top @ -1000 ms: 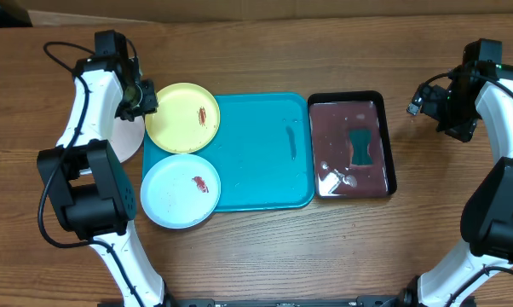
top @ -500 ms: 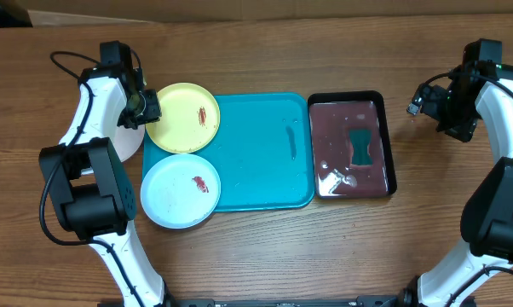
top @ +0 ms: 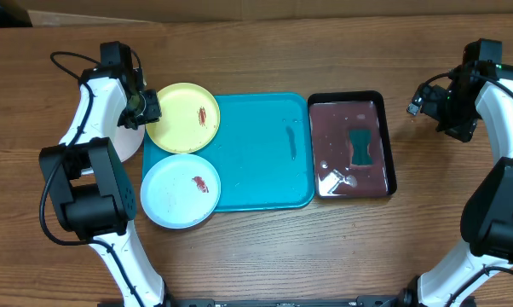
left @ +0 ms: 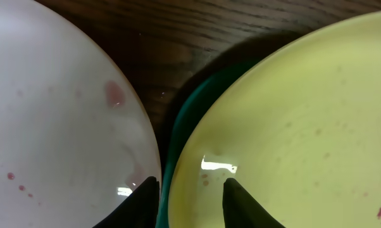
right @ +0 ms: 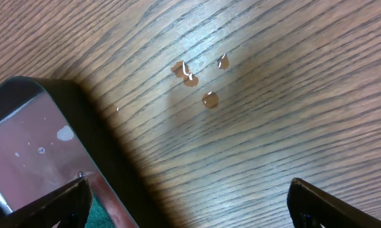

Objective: Clean dirty plates on tray and stack at the side
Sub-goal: 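Grip the yellow plate's rim with the left gripper and slide it right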

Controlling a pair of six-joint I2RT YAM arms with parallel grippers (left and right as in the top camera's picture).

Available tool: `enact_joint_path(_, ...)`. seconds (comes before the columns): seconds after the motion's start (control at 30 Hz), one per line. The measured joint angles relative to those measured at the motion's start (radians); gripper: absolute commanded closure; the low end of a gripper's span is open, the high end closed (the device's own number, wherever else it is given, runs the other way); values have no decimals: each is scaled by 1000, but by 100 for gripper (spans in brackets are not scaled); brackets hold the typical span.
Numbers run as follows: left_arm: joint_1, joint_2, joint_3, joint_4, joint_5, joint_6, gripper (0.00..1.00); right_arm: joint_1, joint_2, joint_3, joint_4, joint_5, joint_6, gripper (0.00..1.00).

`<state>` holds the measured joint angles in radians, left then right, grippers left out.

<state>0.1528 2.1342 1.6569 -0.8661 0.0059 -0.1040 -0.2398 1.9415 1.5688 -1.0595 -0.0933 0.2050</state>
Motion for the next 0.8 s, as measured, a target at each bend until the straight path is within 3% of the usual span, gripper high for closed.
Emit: enact_joint_path(0.8, 0, 0, 0, 44, -3, 4, 72, 0, 0, 0, 0, 0, 0, 0)
